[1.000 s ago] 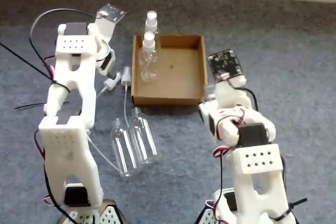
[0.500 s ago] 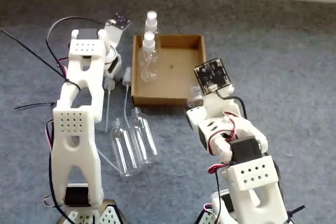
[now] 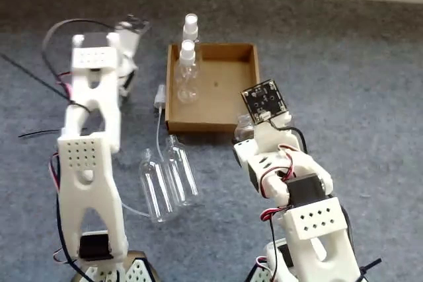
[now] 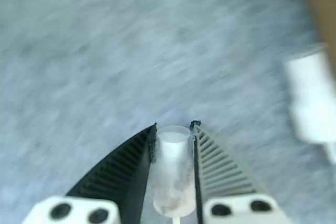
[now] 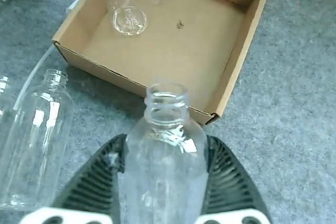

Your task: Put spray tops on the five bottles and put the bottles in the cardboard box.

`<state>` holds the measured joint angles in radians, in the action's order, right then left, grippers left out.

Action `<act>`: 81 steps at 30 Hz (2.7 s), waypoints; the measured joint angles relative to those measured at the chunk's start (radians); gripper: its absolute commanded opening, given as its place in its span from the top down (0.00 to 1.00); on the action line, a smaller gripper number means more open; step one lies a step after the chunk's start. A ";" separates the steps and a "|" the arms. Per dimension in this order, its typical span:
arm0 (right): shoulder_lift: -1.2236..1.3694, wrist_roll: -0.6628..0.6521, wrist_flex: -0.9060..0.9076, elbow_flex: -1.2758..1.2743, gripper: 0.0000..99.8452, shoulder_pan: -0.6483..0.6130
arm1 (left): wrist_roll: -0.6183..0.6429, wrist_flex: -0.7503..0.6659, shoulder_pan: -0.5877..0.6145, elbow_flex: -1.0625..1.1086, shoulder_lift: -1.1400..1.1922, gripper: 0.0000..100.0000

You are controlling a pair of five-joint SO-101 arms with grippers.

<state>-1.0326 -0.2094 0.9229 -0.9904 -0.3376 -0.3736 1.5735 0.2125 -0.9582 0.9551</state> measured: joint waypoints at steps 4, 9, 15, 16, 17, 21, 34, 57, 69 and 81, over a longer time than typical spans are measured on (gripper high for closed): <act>0.000 0.000 -0.038 0.000 1.00 -0.002 | 0.020 0.114 0.074 -0.161 -0.066 1.00; 0.000 0.000 -0.196 -0.003 1.00 -0.006 | 0.072 0.183 0.097 -0.308 -0.221 1.00; -0.005 0.014 -0.460 -0.144 1.00 -0.130 | 0.192 0.190 0.100 -0.321 -0.453 1.00; -0.005 0.026 -0.520 -0.176 1.00 -0.157 | 0.218 0.190 0.100 -0.321 -0.493 1.00; -0.005 0.048 -0.578 -0.210 1.00 -0.173 | 0.242 0.190 0.094 -0.321 -0.534 1.00; -0.005 0.083 -0.733 -0.311 1.00 -0.184 | 0.310 0.193 0.034 -0.218 -0.724 1.00; -0.137 0.117 -0.864 -0.436 1.00 -0.186 | 0.351 0.011 -0.358 0.529 -1.432 1.00; -0.494 0.117 -0.727 -0.554 1.00 -0.186 | 0.453 -0.660 -0.707 0.793 -1.421 1.00; -0.494 0.117 -0.727 -0.554 1.00 -0.186 | 0.453 -0.687 -0.706 0.812 -1.413 1.00; -0.494 0.124 -0.727 -0.554 1.00 -0.184 | 0.453 -0.687 -0.707 1.100 -1.422 1.00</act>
<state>-1.5267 -0.0852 0.1956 -1.5443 -0.5217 0.0790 0.8861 -0.4948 0.1419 -0.4672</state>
